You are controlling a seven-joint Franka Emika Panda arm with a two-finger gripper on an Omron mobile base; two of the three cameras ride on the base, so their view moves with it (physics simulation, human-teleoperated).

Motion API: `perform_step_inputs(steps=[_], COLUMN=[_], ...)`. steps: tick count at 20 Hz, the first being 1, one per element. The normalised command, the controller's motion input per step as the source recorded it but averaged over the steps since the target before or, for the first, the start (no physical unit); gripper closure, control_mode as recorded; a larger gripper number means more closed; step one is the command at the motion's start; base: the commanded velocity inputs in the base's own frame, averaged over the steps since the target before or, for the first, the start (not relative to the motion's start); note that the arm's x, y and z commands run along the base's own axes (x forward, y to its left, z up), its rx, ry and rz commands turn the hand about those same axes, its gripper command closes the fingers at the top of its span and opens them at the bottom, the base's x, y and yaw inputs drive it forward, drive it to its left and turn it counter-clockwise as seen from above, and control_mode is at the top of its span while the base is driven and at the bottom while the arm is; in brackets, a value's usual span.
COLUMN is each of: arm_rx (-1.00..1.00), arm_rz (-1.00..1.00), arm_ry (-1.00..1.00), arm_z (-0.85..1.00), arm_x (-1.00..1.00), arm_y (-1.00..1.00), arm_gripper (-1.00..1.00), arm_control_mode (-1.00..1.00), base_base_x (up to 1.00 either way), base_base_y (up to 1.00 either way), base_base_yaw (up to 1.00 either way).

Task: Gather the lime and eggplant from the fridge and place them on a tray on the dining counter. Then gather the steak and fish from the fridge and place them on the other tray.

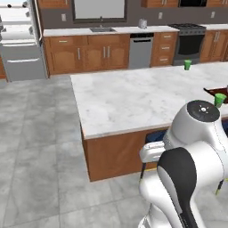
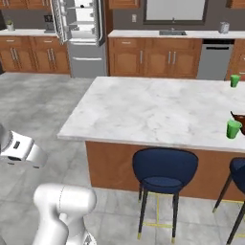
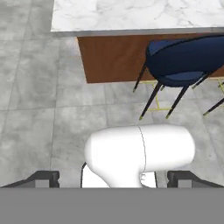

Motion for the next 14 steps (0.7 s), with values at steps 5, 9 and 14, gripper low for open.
perform_step_inputs(steps=[5,9,14], arm_rx=[0.00,0.00,0.00], arm_rz=[0.00,0.00,0.00], arm_ry=[0.00,0.00,0.00], arm_z=[0.00,0.00,0.00], arm_x=[0.00,0.00,0.00], arm_y=[0.00,0.00,0.00], arm_gripper=[-1.00,-1.00,-1.00], arm_control_mode=[1.00,1.00,1.00], base_base_x=[0.41,0.67,0.93], base_base_y=[1.00,1.00,1.00], base_base_yaw=[-0.03,-0.06,-0.08])
